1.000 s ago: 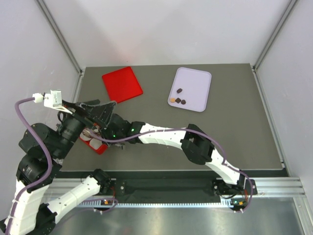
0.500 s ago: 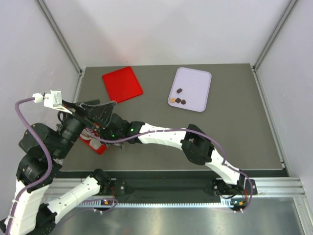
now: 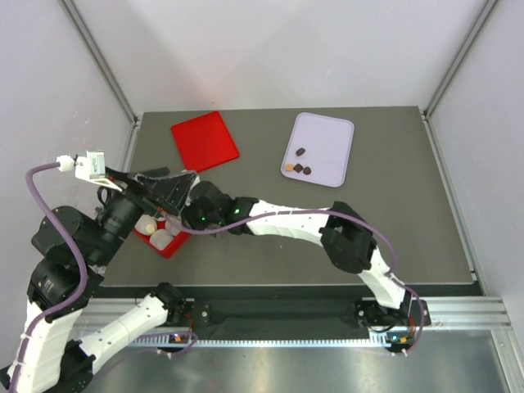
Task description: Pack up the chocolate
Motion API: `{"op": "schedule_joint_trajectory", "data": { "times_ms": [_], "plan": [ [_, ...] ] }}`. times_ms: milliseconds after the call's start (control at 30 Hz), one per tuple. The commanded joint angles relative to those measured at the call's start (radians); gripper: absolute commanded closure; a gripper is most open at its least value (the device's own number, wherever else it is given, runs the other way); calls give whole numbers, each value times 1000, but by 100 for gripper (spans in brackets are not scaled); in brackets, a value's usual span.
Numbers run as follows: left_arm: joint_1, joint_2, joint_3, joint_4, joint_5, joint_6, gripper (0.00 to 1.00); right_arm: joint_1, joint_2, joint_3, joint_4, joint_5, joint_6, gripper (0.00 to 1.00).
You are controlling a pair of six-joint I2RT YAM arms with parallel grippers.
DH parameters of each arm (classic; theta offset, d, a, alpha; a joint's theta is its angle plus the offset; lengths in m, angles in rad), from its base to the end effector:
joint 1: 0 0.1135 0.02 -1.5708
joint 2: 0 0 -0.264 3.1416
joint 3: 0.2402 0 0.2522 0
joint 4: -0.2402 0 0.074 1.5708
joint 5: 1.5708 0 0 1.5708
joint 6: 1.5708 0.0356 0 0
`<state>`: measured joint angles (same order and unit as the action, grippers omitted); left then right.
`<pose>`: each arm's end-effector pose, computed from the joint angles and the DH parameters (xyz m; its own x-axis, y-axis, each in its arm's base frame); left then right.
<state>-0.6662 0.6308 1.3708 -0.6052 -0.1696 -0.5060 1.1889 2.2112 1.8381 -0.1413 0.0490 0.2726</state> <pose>0.0472 -0.0295 0.4933 -0.1391 -0.4983 -0.8558 0.4690 0.7280 -0.5001 0.1966 0.4848 0.2379 -0.4219 -0.3288 -0.8449 -0.8279 0.5195 0.2112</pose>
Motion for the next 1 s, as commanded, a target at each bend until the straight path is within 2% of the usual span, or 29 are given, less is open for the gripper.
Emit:
{"op": "schedule_joint_trajectory", "data": {
  "times_ms": [0,233,600,800,967],
  "plan": [
    [1,12,16,53,21,-3,1,-95,-171,-81,132,31,4,63],
    [1,21,-6,44,19,7,1,-227,-373,-309,189,83,28,63],
    [0,21,-185,99,-30,3,1,-524,-674,-627,42,164,65,62],
    [1,64,-188,90,-54,-2,1,-629,-687,-666,-46,213,37,59],
    [2,49,-203,73,-79,6,1,-657,-634,-645,-112,259,17,58]
  ]
}}
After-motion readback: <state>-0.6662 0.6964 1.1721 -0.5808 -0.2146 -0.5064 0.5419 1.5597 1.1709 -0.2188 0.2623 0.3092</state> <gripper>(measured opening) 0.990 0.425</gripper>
